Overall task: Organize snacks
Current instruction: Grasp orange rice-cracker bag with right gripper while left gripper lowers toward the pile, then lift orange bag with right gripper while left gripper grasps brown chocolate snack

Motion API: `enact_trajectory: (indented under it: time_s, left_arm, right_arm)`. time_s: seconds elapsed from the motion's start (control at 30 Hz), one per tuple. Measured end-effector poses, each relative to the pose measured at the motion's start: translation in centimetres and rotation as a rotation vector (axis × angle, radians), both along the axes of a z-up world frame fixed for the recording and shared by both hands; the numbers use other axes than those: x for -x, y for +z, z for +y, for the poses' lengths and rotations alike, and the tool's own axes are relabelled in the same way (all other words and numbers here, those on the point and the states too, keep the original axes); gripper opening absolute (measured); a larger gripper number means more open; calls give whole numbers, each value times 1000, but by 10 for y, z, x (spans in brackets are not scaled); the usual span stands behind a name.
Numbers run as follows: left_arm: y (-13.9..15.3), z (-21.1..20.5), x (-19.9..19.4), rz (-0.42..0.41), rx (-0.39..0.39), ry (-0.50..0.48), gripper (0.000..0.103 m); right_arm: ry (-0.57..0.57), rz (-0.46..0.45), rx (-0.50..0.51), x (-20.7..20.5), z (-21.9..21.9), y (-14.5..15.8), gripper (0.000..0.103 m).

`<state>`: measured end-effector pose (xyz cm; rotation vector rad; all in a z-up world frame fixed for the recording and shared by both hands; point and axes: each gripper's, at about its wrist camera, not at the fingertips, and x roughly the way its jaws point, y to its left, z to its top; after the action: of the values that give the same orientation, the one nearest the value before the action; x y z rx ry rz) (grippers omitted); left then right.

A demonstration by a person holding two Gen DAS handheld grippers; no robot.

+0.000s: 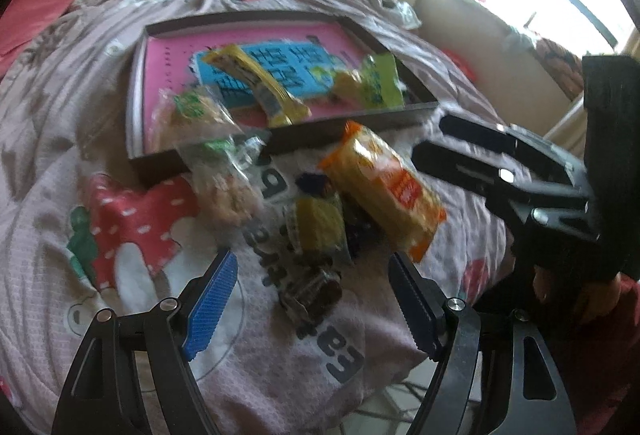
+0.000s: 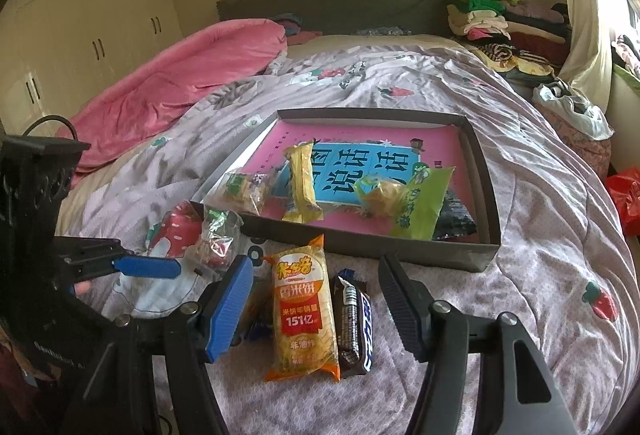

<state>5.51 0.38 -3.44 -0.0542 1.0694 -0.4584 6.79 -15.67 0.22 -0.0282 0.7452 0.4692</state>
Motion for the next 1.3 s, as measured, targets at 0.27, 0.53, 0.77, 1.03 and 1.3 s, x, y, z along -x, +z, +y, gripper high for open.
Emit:
enact_trajectory:
  time_s: [0.27, 0.53, 0.77, 1.03, 1.3]
  left_arm:
    - [-14, -8, 5, 23, -68, -48, 65]
    - [-22, -10, 5, 45, -52, -69, 53]
    - [-24, -9, 4, 51, -45, -68, 51]
    - [-27, -8, 2, 56, -38, -61, 47]
    - [-30, -10, 0, 53, -36, -55, 39]
  right_arm:
    - [37, 33, 23, 0, 7, -10, 65]
    - [93, 72, 73, 1, 20, -28, 61]
    - [109, 82, 103, 1, 25, -38, 50]
    - [111, 76, 137, -1, 32, -47, 43]
    - [94, 57, 129, -2, 31, -46, 37]
